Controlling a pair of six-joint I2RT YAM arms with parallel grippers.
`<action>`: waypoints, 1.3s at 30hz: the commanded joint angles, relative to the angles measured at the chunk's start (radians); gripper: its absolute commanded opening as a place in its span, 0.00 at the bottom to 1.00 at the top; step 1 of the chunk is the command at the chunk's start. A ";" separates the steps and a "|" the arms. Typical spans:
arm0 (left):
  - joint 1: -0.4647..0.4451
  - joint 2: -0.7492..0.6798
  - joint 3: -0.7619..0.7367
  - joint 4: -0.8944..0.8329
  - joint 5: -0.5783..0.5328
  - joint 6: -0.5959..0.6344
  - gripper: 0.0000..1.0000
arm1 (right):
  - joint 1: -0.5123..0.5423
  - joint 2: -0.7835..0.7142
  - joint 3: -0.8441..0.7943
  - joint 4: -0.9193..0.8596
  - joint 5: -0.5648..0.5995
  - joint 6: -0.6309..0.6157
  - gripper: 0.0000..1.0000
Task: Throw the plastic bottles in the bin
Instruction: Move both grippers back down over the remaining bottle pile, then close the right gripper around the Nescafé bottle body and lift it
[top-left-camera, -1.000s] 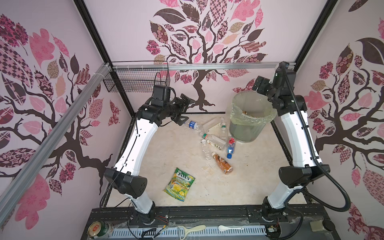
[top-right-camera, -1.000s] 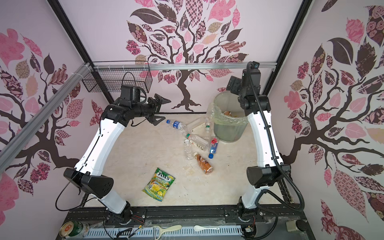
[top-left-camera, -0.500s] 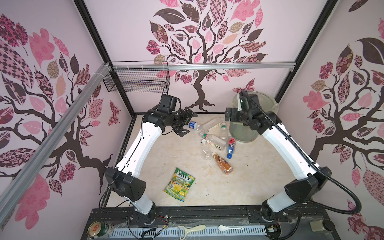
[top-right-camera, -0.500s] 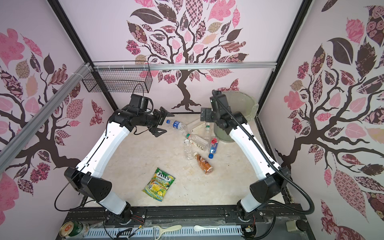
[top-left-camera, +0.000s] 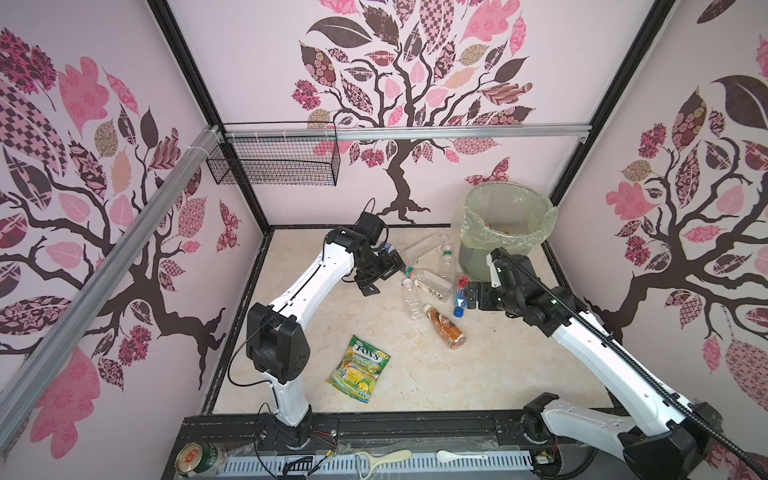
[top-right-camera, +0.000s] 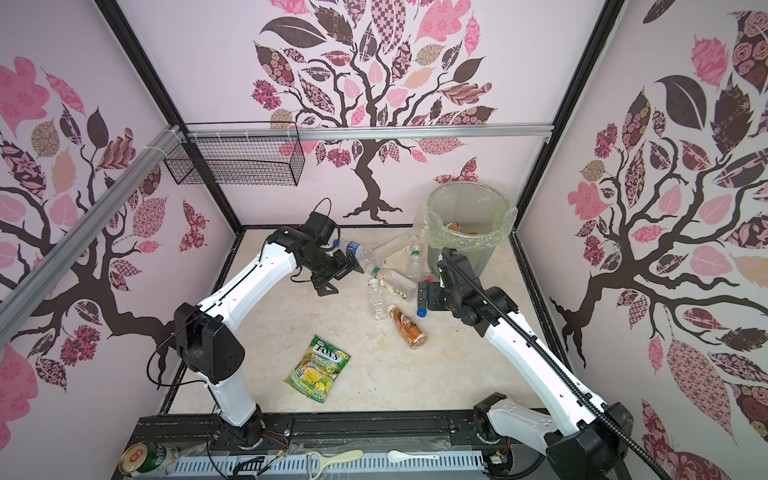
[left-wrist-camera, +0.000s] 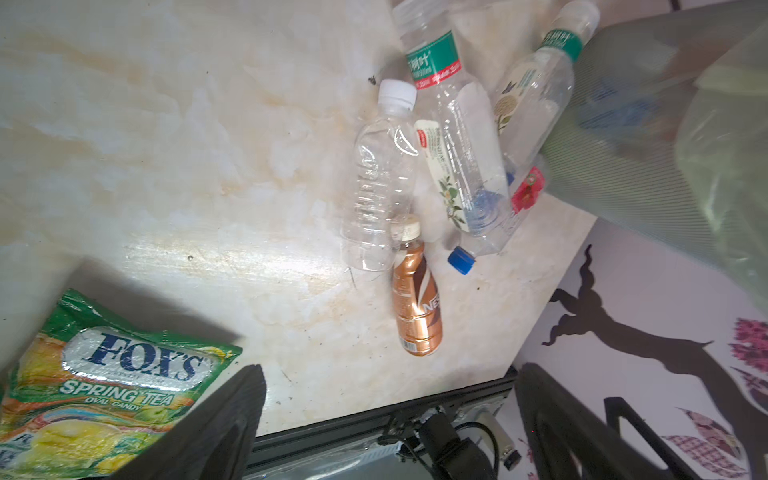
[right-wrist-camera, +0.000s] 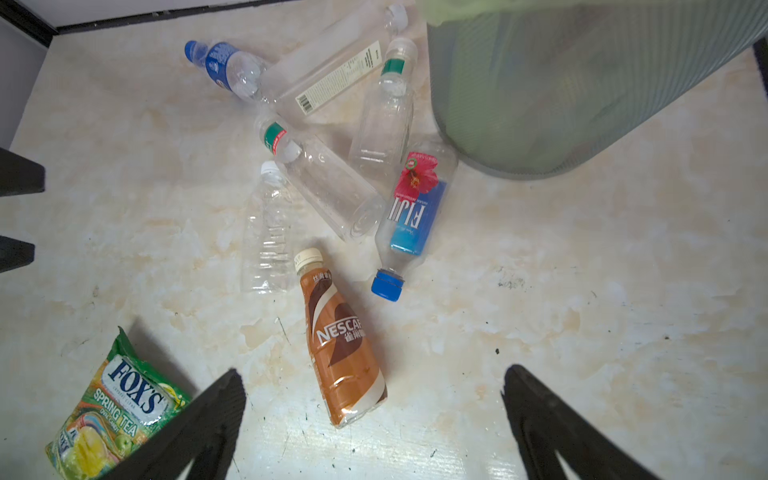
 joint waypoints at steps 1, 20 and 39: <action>-0.052 0.034 -0.040 -0.009 -0.025 0.089 0.98 | -0.002 -0.018 -0.059 -0.004 -0.083 0.006 0.99; -0.062 -0.034 -0.294 0.231 0.128 0.037 0.98 | 0.000 0.197 -0.259 0.192 -0.278 -0.070 1.00; -0.075 -0.069 -0.373 0.373 0.221 0.004 0.98 | 0.011 0.403 -0.165 0.233 -0.252 -0.063 0.87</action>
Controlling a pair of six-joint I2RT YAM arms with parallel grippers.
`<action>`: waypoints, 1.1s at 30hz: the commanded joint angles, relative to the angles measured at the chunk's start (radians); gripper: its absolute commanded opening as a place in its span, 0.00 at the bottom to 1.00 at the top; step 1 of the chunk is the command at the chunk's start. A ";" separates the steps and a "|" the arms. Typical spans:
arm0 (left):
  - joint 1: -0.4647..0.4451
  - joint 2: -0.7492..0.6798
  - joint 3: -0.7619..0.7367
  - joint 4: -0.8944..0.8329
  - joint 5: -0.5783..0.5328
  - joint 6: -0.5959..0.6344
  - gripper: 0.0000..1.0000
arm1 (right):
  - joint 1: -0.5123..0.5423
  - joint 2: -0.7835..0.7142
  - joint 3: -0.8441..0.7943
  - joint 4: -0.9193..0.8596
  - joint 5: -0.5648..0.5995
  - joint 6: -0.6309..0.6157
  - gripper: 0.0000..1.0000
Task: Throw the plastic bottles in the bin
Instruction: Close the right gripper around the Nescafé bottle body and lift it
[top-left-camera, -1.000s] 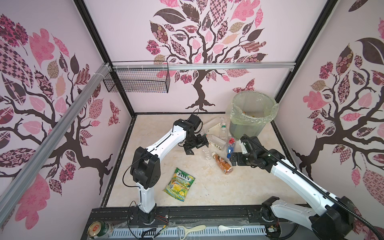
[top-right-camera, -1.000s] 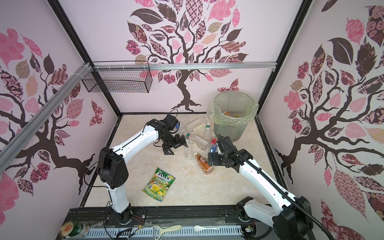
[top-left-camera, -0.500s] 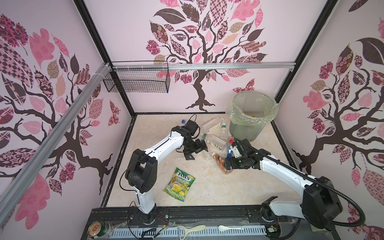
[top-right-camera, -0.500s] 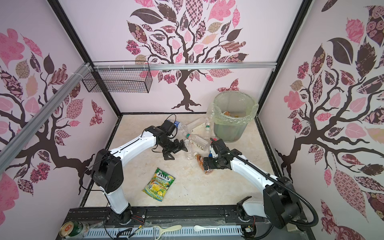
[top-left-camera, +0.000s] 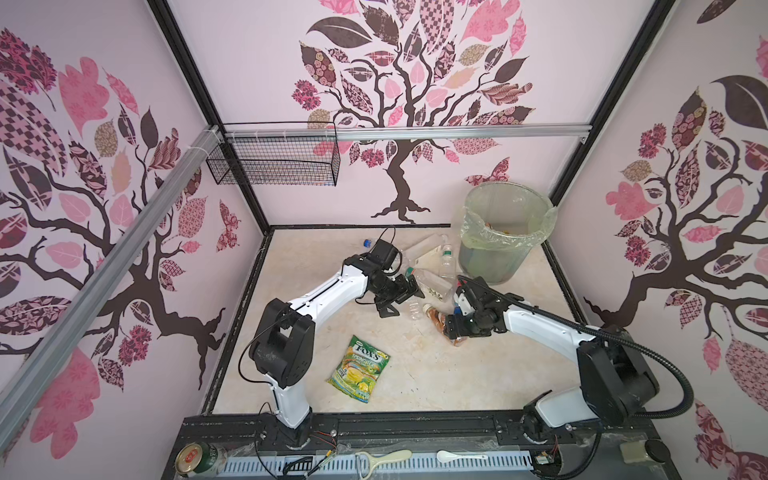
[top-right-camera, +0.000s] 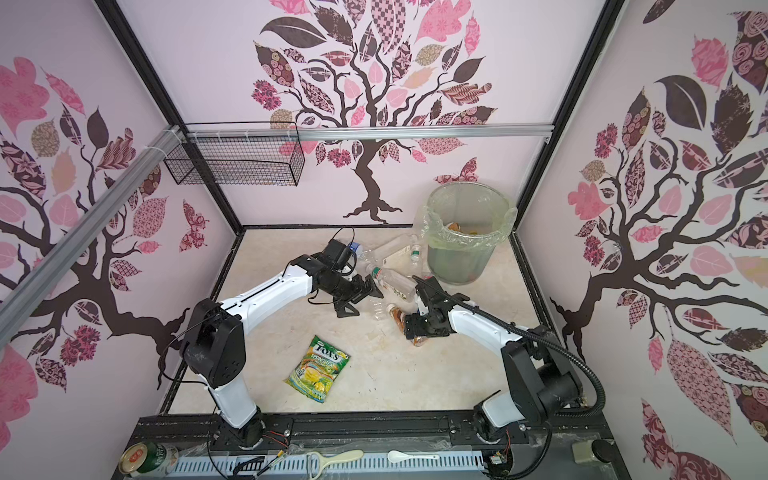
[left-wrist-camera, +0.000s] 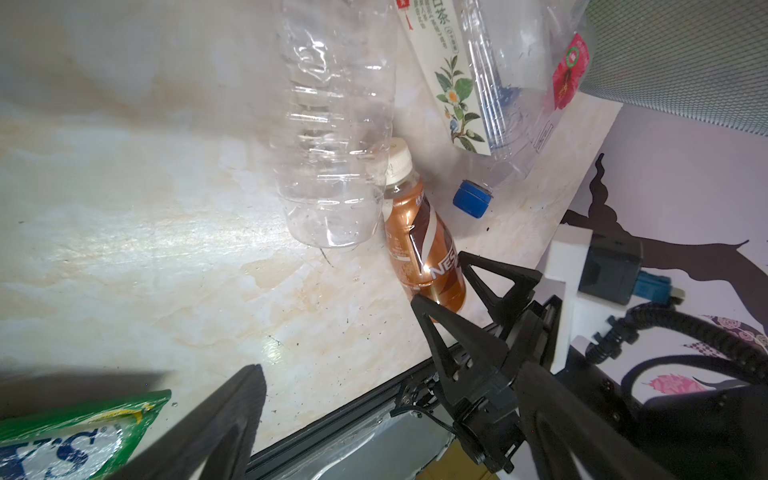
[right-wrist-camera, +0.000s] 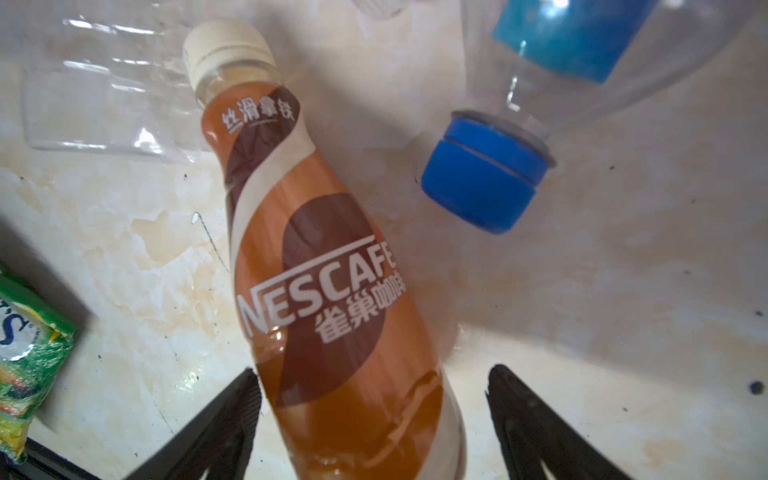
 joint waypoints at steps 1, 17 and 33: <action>-0.004 -0.039 -0.040 0.019 0.014 -0.003 0.98 | 0.012 0.034 0.059 -0.003 0.016 -0.012 0.86; -0.002 -0.098 -0.078 0.038 0.018 -0.030 0.98 | 0.089 0.145 0.116 -0.055 0.061 -0.038 0.73; 0.000 -0.128 -0.087 0.030 0.036 0.005 0.98 | 0.117 0.161 0.121 -0.061 0.058 0.005 0.46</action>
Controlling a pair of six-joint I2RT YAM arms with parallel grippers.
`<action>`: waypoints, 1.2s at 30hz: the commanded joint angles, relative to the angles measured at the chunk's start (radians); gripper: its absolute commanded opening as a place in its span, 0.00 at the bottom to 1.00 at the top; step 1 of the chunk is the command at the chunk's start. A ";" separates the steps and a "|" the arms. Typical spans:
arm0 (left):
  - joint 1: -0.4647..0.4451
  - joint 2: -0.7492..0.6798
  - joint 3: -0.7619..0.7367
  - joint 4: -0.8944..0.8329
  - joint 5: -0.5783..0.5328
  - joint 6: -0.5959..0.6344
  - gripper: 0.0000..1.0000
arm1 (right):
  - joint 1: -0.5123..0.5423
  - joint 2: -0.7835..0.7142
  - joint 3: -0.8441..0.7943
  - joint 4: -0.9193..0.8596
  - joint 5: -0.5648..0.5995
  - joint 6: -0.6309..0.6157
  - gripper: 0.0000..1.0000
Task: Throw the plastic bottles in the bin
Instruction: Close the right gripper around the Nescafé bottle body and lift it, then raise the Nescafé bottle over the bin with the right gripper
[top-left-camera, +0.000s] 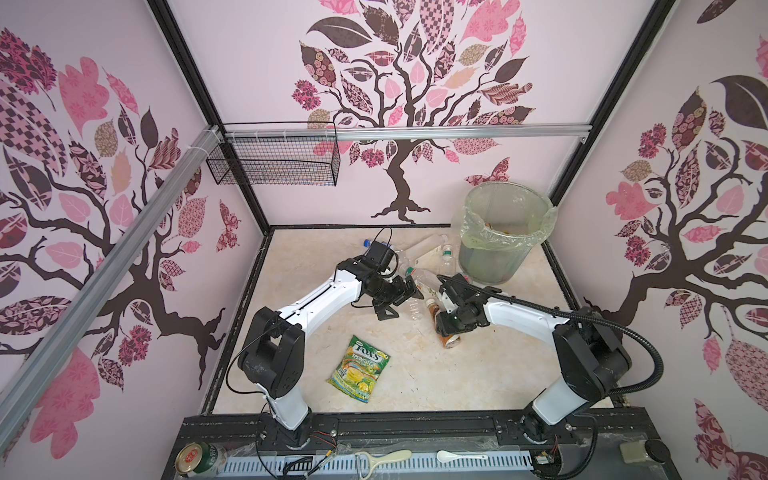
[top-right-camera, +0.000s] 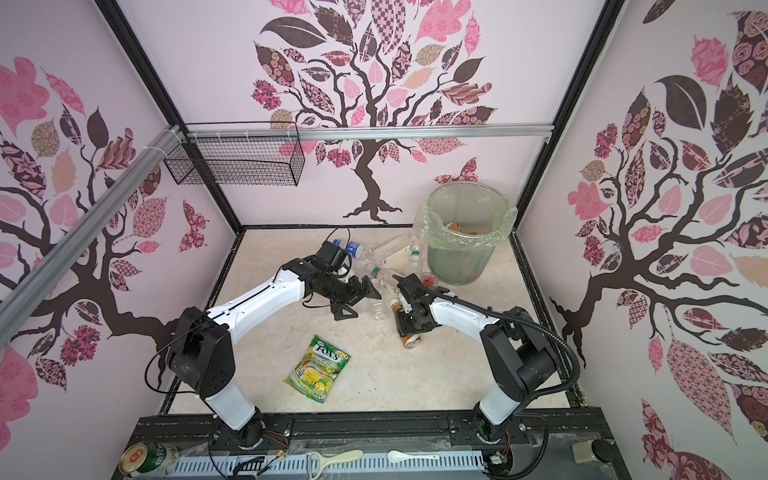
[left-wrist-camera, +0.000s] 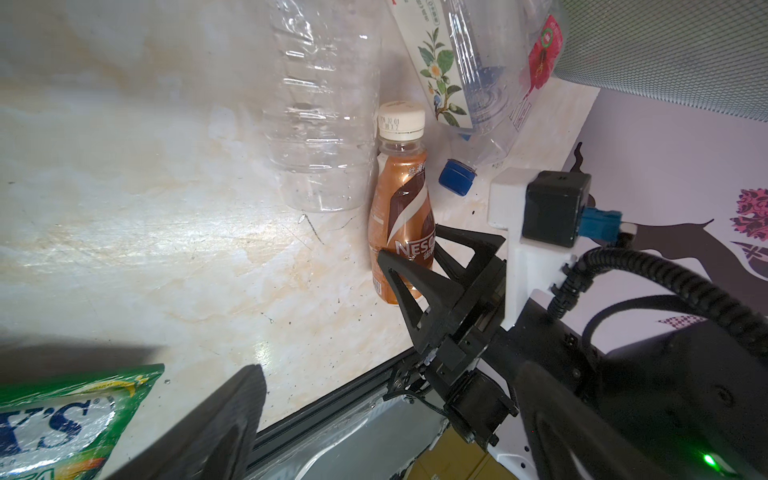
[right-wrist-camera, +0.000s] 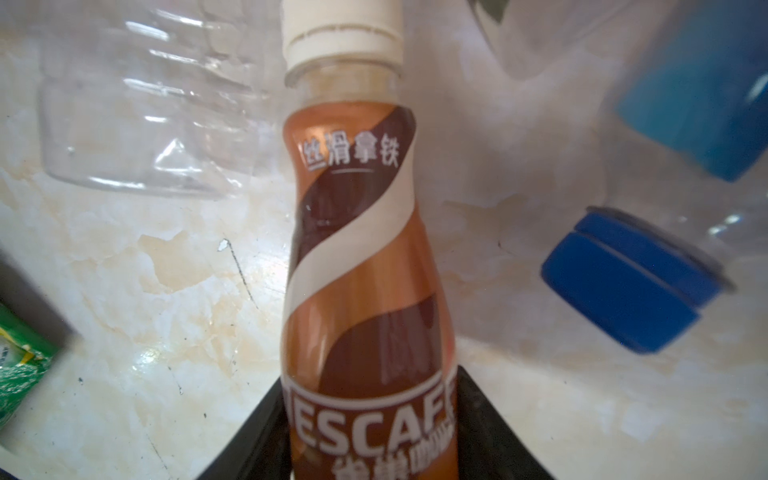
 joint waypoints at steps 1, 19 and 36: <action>0.001 -0.051 -0.030 0.007 0.015 0.022 0.98 | 0.010 0.003 0.012 -0.052 0.006 0.036 0.46; 0.029 -0.017 0.373 0.010 -0.005 -0.098 0.98 | 0.006 -0.123 0.552 -0.305 0.186 0.043 0.44; 0.016 0.053 0.679 0.044 -0.007 -0.265 0.98 | -0.131 0.114 1.533 -0.250 0.638 -0.193 0.44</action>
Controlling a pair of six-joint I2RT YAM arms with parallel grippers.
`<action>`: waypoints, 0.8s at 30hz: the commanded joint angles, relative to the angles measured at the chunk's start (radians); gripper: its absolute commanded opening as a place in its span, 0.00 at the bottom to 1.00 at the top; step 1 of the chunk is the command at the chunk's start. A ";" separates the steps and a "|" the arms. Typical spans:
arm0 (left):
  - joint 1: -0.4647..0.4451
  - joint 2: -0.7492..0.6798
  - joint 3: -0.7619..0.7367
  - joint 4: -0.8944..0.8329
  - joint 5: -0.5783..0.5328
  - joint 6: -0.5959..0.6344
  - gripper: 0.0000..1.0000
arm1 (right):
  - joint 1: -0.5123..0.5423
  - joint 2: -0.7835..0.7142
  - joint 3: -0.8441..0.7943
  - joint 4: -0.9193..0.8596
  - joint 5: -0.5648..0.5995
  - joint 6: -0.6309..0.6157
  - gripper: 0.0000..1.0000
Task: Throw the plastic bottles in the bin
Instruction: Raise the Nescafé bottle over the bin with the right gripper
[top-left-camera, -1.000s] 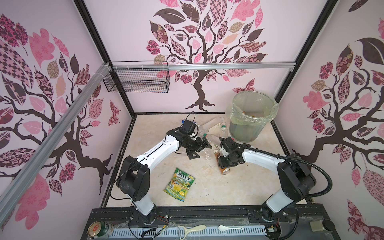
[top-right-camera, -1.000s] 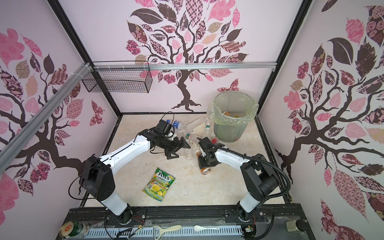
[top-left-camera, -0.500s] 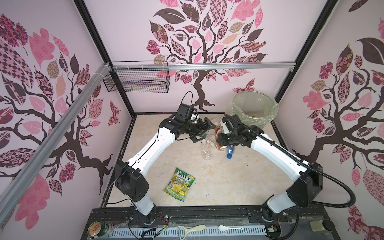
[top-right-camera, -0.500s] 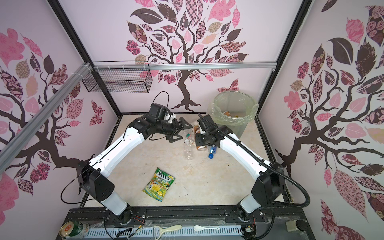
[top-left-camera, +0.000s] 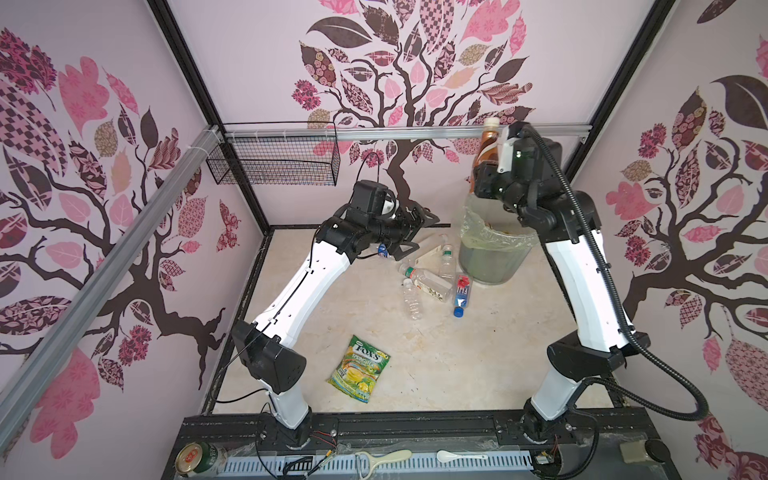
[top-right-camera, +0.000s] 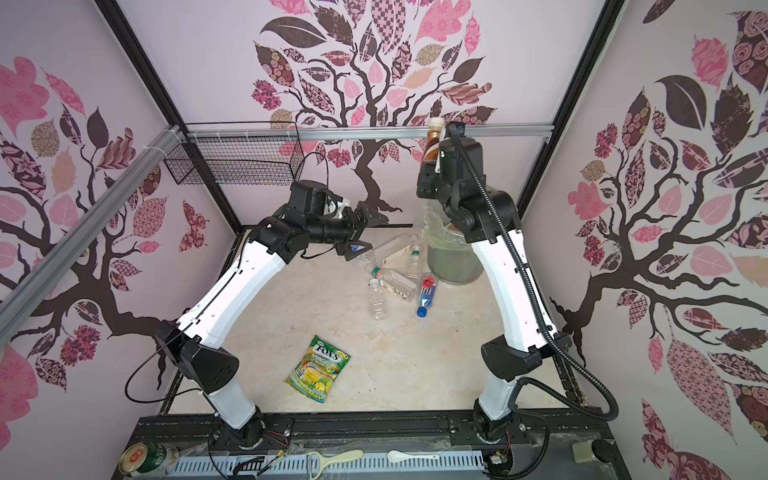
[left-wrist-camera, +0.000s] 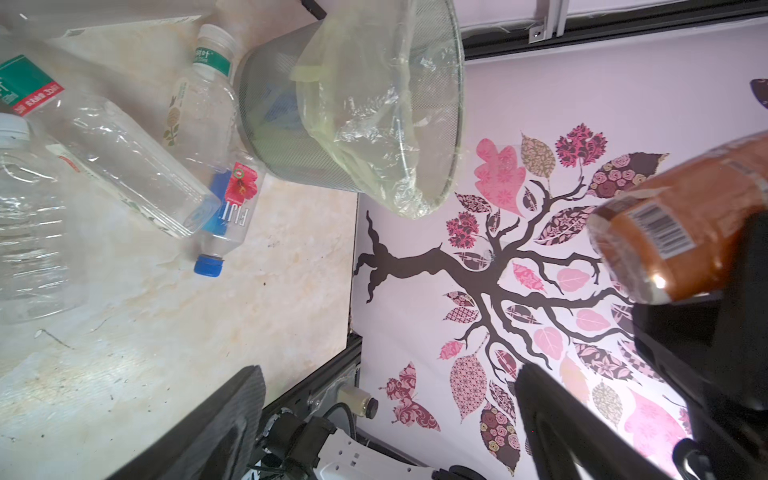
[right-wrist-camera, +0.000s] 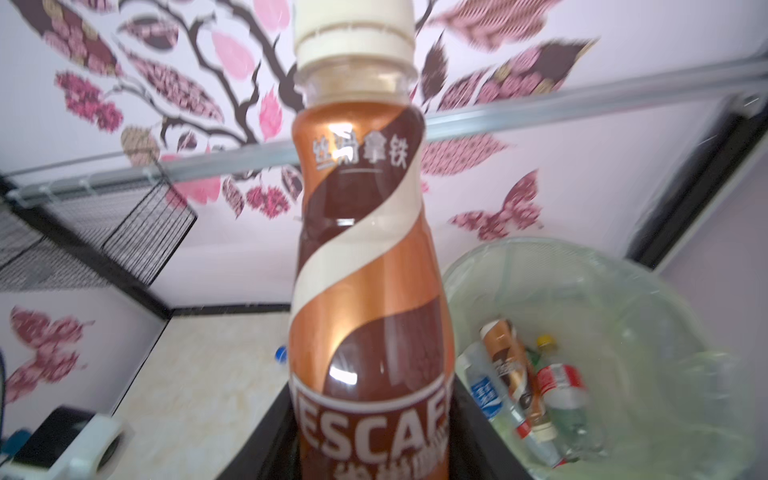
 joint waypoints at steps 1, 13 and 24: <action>-0.012 0.016 0.063 0.029 -0.003 -0.031 0.98 | 0.005 -0.037 -0.015 0.168 0.197 -0.137 0.44; -0.020 0.025 0.040 0.003 0.024 -0.029 0.98 | -0.263 0.156 -0.057 -0.026 0.043 0.064 0.60; -0.016 0.049 0.042 -0.018 0.025 -0.028 0.98 | -0.278 0.131 0.005 -0.026 0.006 0.117 1.00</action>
